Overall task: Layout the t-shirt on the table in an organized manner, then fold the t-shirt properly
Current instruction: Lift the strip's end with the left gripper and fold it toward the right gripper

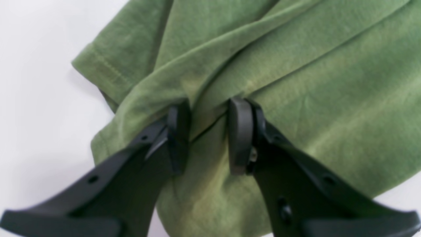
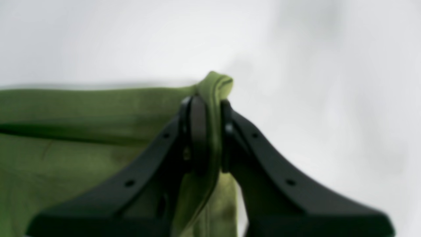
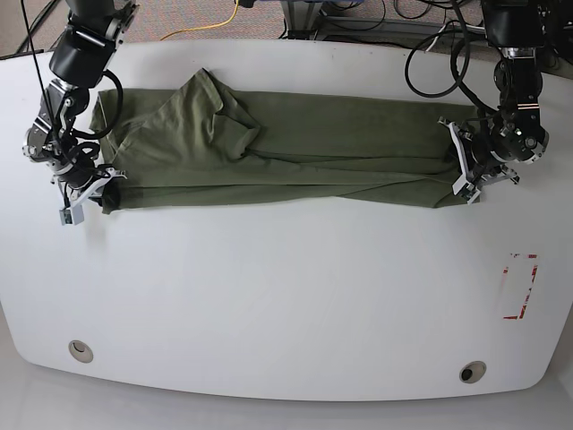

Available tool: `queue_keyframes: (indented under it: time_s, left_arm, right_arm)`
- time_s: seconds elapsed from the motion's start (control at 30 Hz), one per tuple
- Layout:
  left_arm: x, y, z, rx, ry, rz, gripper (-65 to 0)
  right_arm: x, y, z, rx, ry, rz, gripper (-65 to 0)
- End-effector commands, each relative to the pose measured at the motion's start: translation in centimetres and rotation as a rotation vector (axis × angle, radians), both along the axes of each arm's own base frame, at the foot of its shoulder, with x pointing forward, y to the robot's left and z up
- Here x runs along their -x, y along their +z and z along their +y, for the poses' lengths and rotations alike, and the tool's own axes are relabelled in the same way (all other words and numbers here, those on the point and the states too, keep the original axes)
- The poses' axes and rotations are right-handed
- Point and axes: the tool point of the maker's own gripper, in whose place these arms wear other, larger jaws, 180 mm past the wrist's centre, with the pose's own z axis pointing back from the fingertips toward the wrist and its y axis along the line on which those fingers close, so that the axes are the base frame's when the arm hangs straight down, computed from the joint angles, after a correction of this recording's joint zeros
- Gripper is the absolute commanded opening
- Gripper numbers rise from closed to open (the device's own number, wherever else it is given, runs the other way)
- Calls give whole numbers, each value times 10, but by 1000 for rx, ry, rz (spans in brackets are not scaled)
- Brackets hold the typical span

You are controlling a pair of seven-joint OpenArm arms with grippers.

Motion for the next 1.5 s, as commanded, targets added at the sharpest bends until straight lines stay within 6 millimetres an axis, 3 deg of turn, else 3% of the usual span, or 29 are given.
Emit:
queue_keyframes:
  time_s: [0.0,0.1,0.33,0.43,0.57,0.8,0.87,1.03,1.33,1.47]
  left_arm:
    - [24,-13,25,-127,6,118,-472]
    - [24,-13,25,-127,6,118,-472]
    - [24,-13,25,-128,7,118,-472]
    - [24,-13,25,-128,7,118,-472]
    - [23,-12,24,-128,6,116,-472]
    - [10,6,18,-140,-18,49,-471]
    - [6,13,16,-145,-27,24,-471]
    - [3,26,17,-179,-34,8,-469]
    - [-10,58,24,-203,-5,-93,-467]
    - [-13,67,26,-210,4,-120,-465]
  right_arm:
    - [-12,21,-16,37,-18,-59,-574]
    - [-14,27,-16,46,-13,-73,-471]
    - [-19,47,-14,98,16,-102,-155]
    - [-21,61,-13,139,38,-106,-95]
    - [-14,77,-9,211,75,-100,-109]
    - [9,98,22,301,128,-88,-116]
    - [20,99,39,304,144,-88,-114]
    - [38,87,67,259,157,-72,-116]
    - [58,53,90,161,150,0,-120]
    - [64,35,92,122,146,50,-185]
